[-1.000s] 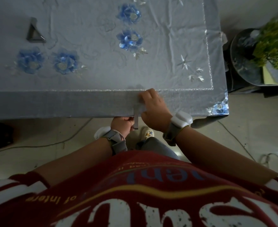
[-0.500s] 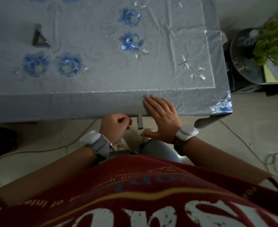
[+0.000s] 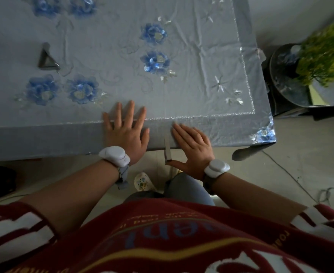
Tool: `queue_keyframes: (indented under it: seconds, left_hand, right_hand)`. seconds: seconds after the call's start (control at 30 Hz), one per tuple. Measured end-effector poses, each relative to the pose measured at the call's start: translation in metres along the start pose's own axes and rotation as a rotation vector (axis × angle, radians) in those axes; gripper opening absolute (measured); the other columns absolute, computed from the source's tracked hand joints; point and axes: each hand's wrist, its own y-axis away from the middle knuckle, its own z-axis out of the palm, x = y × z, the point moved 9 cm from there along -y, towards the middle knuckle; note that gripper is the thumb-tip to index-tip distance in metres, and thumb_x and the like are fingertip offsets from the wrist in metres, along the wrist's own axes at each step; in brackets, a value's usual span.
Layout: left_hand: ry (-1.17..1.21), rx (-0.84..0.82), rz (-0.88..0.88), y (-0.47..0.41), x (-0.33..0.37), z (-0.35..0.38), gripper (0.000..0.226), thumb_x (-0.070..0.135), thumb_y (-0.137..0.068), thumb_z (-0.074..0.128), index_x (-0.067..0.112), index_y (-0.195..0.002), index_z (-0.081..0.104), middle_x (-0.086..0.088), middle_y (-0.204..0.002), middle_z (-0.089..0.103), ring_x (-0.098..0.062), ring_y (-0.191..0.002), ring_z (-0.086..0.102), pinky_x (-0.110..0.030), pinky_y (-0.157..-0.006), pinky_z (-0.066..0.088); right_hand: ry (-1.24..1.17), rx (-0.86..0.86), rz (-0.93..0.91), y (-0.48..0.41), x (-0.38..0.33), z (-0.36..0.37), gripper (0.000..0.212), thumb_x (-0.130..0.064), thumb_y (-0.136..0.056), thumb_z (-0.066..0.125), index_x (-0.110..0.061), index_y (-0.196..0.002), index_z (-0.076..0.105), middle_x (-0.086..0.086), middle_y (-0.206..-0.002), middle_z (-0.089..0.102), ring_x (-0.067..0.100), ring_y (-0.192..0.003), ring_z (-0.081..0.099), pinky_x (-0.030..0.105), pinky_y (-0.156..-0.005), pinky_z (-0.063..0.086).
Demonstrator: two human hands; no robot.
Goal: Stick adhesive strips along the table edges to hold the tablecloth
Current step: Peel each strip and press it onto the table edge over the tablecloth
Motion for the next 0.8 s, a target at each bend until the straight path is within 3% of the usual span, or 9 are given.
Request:
queue_keyframes:
  seconds: [0.37, 0.57, 0.8]
  left_hand:
    - [0.005, 0.029, -0.003, 0.002, 0.003, -0.001, 0.060, 0.046, -0.089, 0.030, 0.026, -0.145, 0.020, -0.011, -0.155, 0.020, -0.041, -0.141, 0.015, -0.066, -0.108, 0.016]
    - [0.003, 0.068, 0.005, -0.004, 0.003, -0.010, 0.060, 0.046, -0.088, 0.029, 0.026, -0.144, 0.022, -0.011, -0.154, 0.022, -0.041, -0.140, 0.018, -0.066, -0.107, 0.018]
    - [0.017, 0.051, 0.005, 0.000, 0.001, 0.004, 0.060, 0.045, -0.088, 0.034, 0.025, -0.143, 0.025, -0.012, -0.153, 0.026, -0.041, -0.139, 0.021, -0.067, -0.106, 0.019]
  right_hand:
    - [-0.027, 0.103, 0.130, -0.002, 0.003, -0.004, 0.066, -0.063, -0.075, 0.060, -0.023, -0.127, 0.056, -0.007, -0.138, 0.052, 0.013, -0.126, 0.041, 0.032, -0.101, 0.032]
    - [0.025, 0.148, 0.114, -0.009, 0.004, -0.010, 0.062, -0.062, -0.078, 0.056, -0.023, -0.125, 0.058, -0.006, -0.136, 0.055, 0.015, -0.122, 0.042, 0.032, -0.096, 0.033]
    - [0.055, 0.079, 0.100, -0.006, -0.002, 0.001, 0.064, -0.064, -0.076, 0.057, -0.019, -0.122, 0.058, -0.002, -0.132, 0.058, 0.018, -0.117, 0.045, 0.036, -0.096, 0.034]
